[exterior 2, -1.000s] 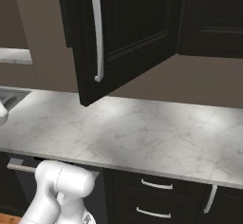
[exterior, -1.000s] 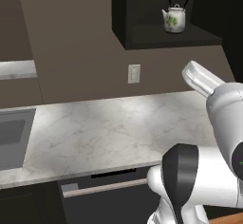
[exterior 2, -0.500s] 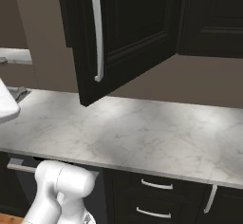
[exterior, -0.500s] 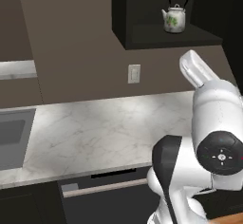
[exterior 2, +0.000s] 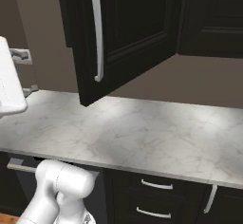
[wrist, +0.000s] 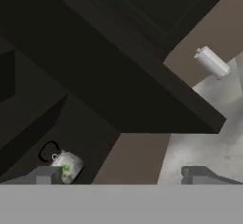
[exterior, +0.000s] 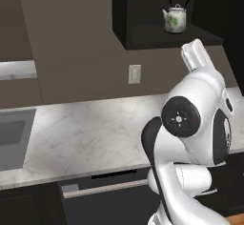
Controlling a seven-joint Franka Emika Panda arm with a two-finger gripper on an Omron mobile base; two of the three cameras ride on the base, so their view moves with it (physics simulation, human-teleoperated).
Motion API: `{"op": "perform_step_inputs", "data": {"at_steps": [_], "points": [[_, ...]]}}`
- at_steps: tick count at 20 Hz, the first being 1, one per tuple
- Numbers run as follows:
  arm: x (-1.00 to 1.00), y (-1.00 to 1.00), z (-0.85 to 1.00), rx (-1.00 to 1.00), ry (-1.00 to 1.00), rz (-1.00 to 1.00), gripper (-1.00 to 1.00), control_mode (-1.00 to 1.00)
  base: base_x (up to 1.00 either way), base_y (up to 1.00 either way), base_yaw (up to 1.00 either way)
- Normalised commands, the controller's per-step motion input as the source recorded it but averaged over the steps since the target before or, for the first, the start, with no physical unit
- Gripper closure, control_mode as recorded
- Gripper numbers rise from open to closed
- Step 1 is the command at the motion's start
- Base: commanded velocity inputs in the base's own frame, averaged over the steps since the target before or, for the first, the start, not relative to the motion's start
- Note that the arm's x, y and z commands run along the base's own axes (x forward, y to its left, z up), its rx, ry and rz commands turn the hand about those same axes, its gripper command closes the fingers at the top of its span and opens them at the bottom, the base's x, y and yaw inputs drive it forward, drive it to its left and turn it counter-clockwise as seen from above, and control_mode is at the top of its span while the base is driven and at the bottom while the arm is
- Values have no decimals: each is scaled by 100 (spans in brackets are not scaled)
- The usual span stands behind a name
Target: Open the cabinet, pick the kettle from the cabinet, and place it in the sink.
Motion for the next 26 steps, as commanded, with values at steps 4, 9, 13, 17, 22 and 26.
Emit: {"op": "perform_step_inputs", "data": {"at_steps": [4, 9, 13, 17, 22, 26], "points": [[23, -16, 0, 22, -6, -16, -100, -100, 0, 0, 0], [25, -15, 0, 13, -8, -19, -100, -100, 0, 0, 0], [24, -15, -1, 12, -10, -15, -100, -100, 0, 0, 0], [19, -16, -8, 3, -24, -10, -100, -100, 0, 0, 0], [19, -22, -8, 1, -22, -7, -100, -100, 0, 0, 0], [12, -26, -9, 0, -11, -1, -100, -100, 0, 0, 0]]}}
